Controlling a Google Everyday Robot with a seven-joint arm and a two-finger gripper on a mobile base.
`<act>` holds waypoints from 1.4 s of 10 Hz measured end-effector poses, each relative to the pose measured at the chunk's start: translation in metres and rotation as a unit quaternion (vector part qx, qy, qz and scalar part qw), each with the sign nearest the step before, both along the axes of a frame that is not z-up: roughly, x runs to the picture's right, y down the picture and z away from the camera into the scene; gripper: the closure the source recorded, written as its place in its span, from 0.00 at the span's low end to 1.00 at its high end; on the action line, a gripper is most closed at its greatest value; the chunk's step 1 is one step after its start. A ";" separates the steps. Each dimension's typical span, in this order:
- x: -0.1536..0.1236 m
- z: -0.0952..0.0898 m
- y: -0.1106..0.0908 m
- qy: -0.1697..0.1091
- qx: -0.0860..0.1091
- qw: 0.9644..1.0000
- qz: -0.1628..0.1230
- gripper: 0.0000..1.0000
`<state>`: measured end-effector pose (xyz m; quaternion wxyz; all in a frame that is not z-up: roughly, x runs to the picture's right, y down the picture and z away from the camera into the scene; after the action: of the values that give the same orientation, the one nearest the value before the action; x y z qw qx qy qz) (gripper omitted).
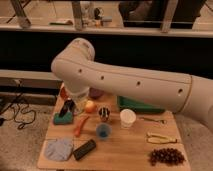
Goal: Place brush in purple bowl
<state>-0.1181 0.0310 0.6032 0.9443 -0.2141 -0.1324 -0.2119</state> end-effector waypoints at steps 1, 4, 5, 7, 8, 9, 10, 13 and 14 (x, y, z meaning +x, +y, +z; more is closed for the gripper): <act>-0.001 0.009 -0.020 -0.003 0.007 1.000 0.006 1.00; 0.004 0.033 -0.062 0.000 0.018 1.000 0.020 1.00; 0.007 0.035 -0.066 0.001 0.019 1.000 0.022 1.00; 0.007 0.035 -0.065 0.002 0.019 1.000 0.022 1.00; 0.007 0.035 -0.065 0.001 0.019 1.000 0.022 1.00; 0.007 0.035 -0.066 0.002 0.019 1.000 0.022 1.00; 0.007 0.036 -0.065 0.001 0.019 1.000 0.023 1.00; -0.004 0.054 -0.074 -0.003 0.026 0.999 0.043 1.00; -0.008 0.060 -0.078 -0.005 0.028 0.998 0.050 1.00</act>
<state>-0.1265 -0.0475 0.6632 0.9587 -0.1799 -0.1412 -0.1692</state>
